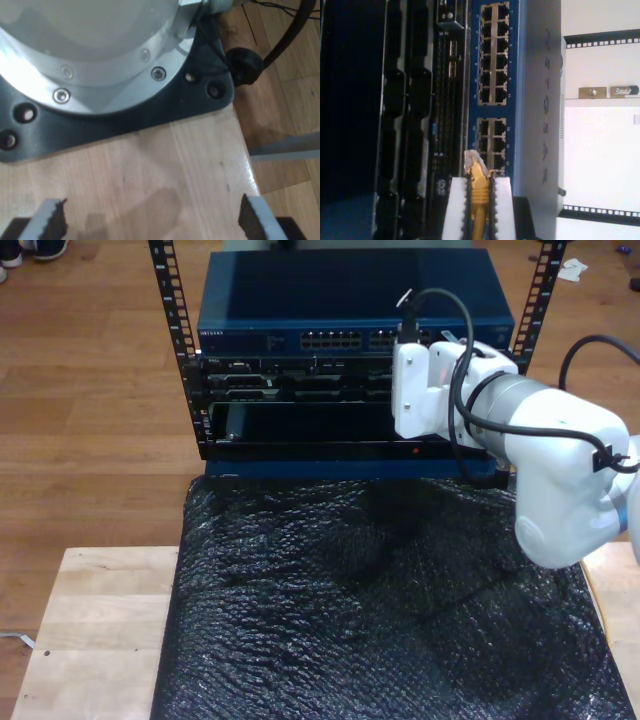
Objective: Grab the cable and plug it in
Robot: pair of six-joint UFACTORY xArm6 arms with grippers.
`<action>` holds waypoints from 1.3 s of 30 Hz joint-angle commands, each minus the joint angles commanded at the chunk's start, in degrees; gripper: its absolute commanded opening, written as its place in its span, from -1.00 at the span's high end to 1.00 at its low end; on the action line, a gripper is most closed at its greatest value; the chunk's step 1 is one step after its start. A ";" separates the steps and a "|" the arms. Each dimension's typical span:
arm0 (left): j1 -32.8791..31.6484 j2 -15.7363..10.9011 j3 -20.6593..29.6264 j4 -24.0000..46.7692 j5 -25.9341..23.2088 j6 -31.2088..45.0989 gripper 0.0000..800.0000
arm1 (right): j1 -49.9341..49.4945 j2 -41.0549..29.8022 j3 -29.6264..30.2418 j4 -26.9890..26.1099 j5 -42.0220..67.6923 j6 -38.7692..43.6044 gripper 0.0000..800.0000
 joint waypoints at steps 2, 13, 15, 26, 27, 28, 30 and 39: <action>0.00 0.00 0.00 0.00 0.00 0.00 -1.00 | -0.09 1.05 -0.44 0.26 -0.18 0.00 1.00; 0.00 0.00 0.00 0.00 0.00 0.00 -1.00 | 0.00 5.01 -0.35 5.01 -13.19 -0.44 1.00; 0.00 0.00 0.00 0.00 0.00 0.00 -1.00 | 0.00 6.86 -0.26 5.10 -16.44 -0.62 1.00; 0.00 0.00 0.00 0.00 0.00 0.00 -1.00 | 0.26 13.10 -1.67 7.38 -22.86 -5.36 1.00; 0.00 0.00 0.00 0.00 0.00 0.00 -1.00 | 0.26 13.45 -1.85 8.53 -23.12 -6.15 1.00; 0.00 0.00 0.00 0.00 0.00 0.00 -1.00 | 0.35 14.15 -2.02 9.67 -23.56 -7.12 1.00; 0.00 0.00 0.00 0.00 0.00 0.00 -1.00 | 0.70 15.74 -2.73 11.25 -25.41 -9.41 1.00; 0.00 0.00 0.00 0.00 0.00 0.00 -1.00 | 4.57 21.89 -7.91 21.27 -31.12 -16.62 1.00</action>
